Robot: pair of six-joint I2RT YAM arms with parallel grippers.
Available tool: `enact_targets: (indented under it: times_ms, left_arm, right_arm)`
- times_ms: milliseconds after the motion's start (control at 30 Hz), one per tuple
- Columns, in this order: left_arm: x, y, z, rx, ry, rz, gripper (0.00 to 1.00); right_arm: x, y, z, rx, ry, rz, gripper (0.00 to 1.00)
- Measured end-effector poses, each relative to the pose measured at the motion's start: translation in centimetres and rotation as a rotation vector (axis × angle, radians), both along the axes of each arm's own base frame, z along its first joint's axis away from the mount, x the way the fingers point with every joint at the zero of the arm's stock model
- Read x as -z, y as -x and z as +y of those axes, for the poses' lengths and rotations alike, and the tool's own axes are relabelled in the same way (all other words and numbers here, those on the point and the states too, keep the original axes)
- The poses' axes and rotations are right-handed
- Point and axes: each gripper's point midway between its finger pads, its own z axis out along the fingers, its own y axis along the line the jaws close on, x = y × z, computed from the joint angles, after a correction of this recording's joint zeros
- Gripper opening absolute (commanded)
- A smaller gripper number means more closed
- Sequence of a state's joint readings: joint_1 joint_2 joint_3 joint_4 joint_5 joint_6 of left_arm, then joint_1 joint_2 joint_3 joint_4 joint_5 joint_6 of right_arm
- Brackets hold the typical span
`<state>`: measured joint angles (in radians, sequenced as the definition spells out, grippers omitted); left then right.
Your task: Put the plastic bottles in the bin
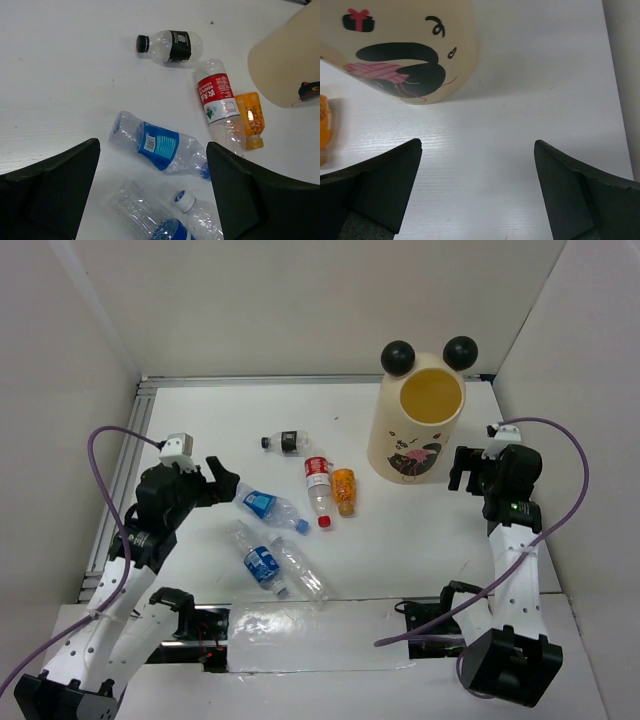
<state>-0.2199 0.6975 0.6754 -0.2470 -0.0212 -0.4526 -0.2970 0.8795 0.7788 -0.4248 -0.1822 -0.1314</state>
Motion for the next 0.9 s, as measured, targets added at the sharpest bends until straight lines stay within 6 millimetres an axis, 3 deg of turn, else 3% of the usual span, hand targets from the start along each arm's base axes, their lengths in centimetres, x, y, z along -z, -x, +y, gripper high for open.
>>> enact_targets:
  times_ms: [100, 233, 267, 300, 367, 433, 500, 567, 633, 700, 900]
  left_arm:
    - [0.0, 0.2, -0.6, 0.035, 0.012, 0.003, 1.00]
    - [0.1, 0.5, -1.1, 0.061, 0.020, 0.012, 0.90]
    - [0.3, 0.6, -1.1, 0.066, 0.021, 0.019, 0.86]
    - [0.3, 0.7, -1.2, 0.067, 0.024, 0.025, 0.74]
    - [0.6, 0.9, -1.3, 0.071, 0.030, 0.039, 0.64]
    - [0.9, 1.1, -1.4, 0.074, 0.040, 0.055, 0.64]
    - [1.1, 1.3, -1.6, 0.086, 0.045, 0.067, 0.77]
    - [1.2, 1.5, -1.8, 0.097, 0.055, 0.081, 0.84]
    - [1.4, 1.7, -2.0, 0.099, 0.072, 0.098, 0.86]
    - [1.6, 1.9, -2.1, 0.101, 0.080, 0.110, 0.87]
    - [1.8, 2.7, -2.5, 0.105, 0.101, 0.130, 0.87]
  right_arm:
    - [-0.3, 0.3, 0.9, -0.059, 0.003, -0.010, 0.97]
    - [-1.3, 1.3, 3.9, -0.256, 0.004, -0.052, 0.58]
    - [-1.7, 1.6, 5.0, -0.319, -0.005, -0.070, 0.55]
    - [-1.9, 1.8, 5.8, -0.372, -0.010, -0.083, 0.53]
    - [-2.2, 2.4, 7.8, -0.487, -0.042, -0.102, 0.58]
    - [-2.3, 3.1, 9.5, -0.595, -0.060, -0.113, 0.65]
    - [-2.3, 3.6, 11.3, -0.689, -0.067, -0.120, 0.71]
    - [-2.1, 4.0, 13.7, -0.786, -0.063, -0.111, 0.71]
    - [-1.4, 4.8, 17.3, -0.911, -0.078, -0.077, 0.71]
    - [-0.4, 5.1, 19.3, -0.975, -0.083, -0.031, 0.71]
    - [3.8, 4.4, 23.1, -1.025, 0.040, 0.104, 0.74]
